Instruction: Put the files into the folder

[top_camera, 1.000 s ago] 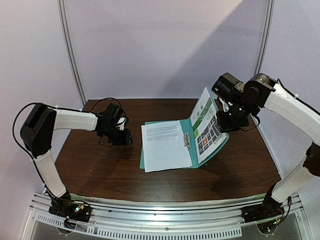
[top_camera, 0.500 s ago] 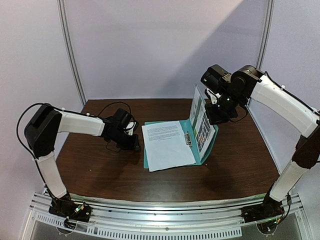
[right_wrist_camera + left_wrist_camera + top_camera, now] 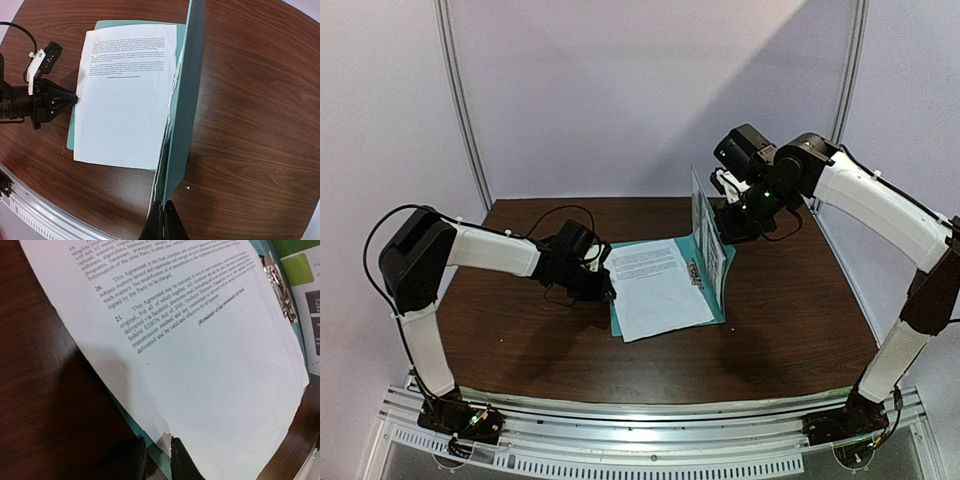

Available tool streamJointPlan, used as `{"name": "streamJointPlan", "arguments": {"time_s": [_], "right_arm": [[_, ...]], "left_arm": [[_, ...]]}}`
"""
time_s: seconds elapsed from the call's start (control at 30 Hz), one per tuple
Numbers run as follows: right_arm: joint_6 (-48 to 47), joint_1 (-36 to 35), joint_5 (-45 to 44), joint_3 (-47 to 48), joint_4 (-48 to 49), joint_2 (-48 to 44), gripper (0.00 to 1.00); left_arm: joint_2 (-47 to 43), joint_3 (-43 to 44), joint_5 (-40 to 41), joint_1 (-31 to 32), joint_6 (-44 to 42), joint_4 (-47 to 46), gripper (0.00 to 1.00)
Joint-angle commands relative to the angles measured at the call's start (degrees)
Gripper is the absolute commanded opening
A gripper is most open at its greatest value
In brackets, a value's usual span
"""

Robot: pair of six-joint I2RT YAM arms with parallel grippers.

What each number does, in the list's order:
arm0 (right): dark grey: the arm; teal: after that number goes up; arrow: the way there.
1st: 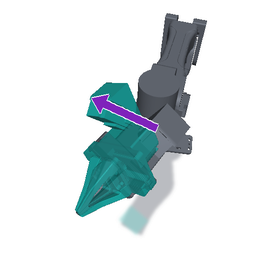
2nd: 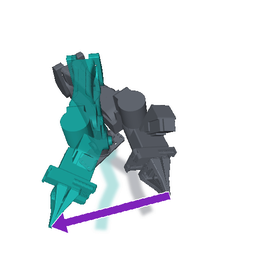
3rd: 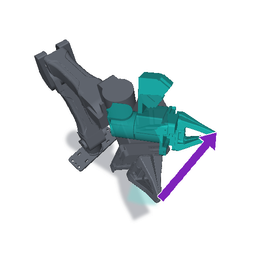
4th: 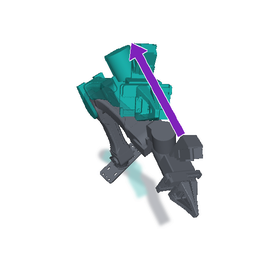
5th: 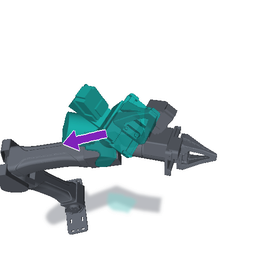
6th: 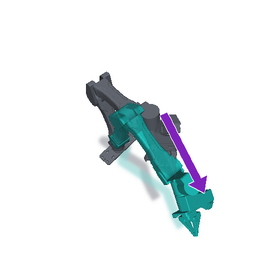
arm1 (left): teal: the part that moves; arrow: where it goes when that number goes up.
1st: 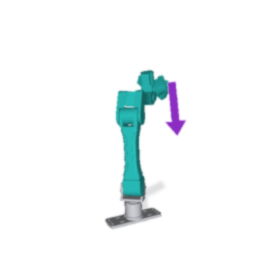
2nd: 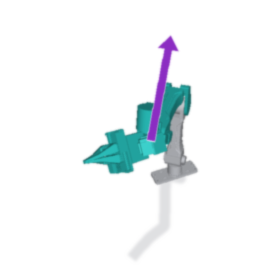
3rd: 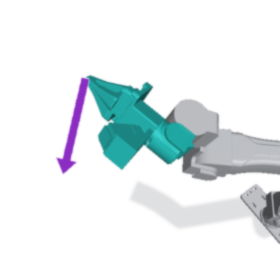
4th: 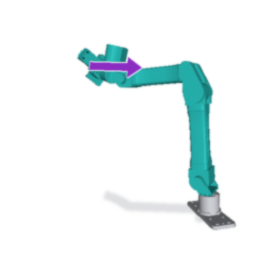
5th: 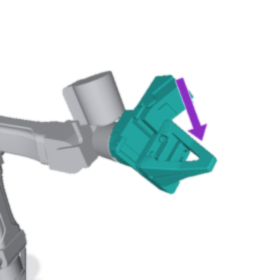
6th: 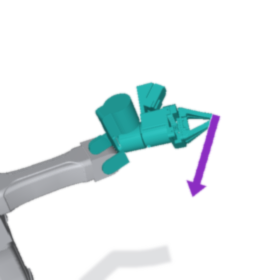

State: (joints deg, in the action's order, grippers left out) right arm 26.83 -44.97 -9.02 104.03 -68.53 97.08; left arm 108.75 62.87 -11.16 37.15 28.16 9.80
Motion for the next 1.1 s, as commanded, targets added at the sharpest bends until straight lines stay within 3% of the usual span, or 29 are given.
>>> {"name": "streamJointPlan", "arguments": {"time_s": [0.0, 0.53, 0.6, 0.67, 0.83, 0.9, 1.07], "right_arm": [[-1.7, 0.1, 1.5, -1.6, 4.3, 1.2, 0.0], [-3.0, 0.1, 7.9, -2.7, 9.6, 1.9, 0.0], [-3.4, 0.1, 12.8, -3.5, 12.2, 2.0, 0.01], [-4.6, 0.1, 20.5, -6.3, 17.7, 1.5, 0.1], [-5.6, 0.8, 31.1, -8.6, 30.4, 0.5, 0.29], [-5.3, 2.1, 33.7, -8.9, 34.9, 0.5, 0.4], [-3.2, 7.4, 34.6, -13.0, 44.3, 0.4, 0.55]], "left_arm": [[2.1, 0.4, -0.9, 1.1, 0.6, 0.1, 0.17], [2.5, 0.9, -0.7, 1.1, 0.4, 0.5, 0.17], [1.8, 0.7, -0.7, 1.0, 0.2, 0.7, 0.16], [0.0, 0.0, -1.2, 0.9, 0.1, 0.3, 0.18], [-8.0, -3.3, 0.5, -0.4, 0.1, -0.7, 0.32], [-12.2, -4.9, 1.9, -1.3, -0.2, -0.8, 0.41], [-21.6, -9.9, 7.0, -3.8, -0.4, -1.8, 0.66]]}}
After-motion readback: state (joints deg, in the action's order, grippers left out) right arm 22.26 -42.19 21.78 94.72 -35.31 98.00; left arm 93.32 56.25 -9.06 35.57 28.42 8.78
